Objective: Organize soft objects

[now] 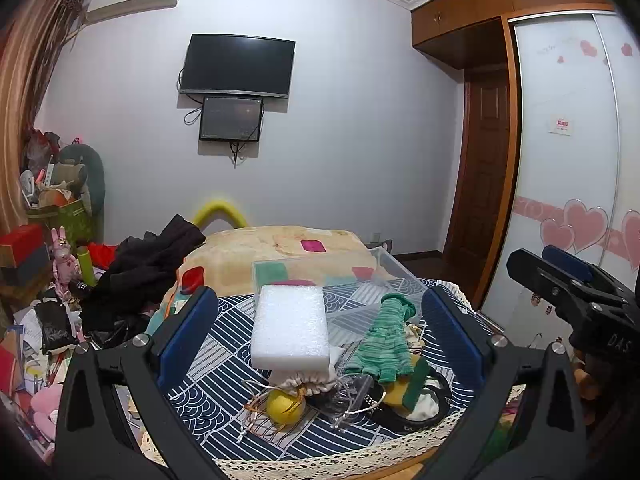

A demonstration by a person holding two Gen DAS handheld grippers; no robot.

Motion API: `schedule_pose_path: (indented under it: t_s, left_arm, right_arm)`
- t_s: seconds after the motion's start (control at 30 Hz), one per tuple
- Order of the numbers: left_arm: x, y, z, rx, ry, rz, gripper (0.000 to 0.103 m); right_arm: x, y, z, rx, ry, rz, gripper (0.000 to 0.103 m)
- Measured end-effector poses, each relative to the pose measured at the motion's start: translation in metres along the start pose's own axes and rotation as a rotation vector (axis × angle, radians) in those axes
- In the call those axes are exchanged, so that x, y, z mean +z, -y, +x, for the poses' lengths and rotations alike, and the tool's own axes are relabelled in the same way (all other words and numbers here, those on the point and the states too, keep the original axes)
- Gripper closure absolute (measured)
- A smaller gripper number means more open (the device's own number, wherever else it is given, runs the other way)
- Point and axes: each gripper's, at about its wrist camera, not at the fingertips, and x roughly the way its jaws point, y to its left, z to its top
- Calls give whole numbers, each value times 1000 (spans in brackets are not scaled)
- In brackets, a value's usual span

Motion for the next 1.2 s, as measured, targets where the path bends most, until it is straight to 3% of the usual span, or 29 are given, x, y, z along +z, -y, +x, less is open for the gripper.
schedule_pose_path:
  t_s: [1.2]
  left_arm:
    - [6,4,-2,-1,7,-2,0]
  right_arm:
    - [4,-2,-4,0,8,-1,0]
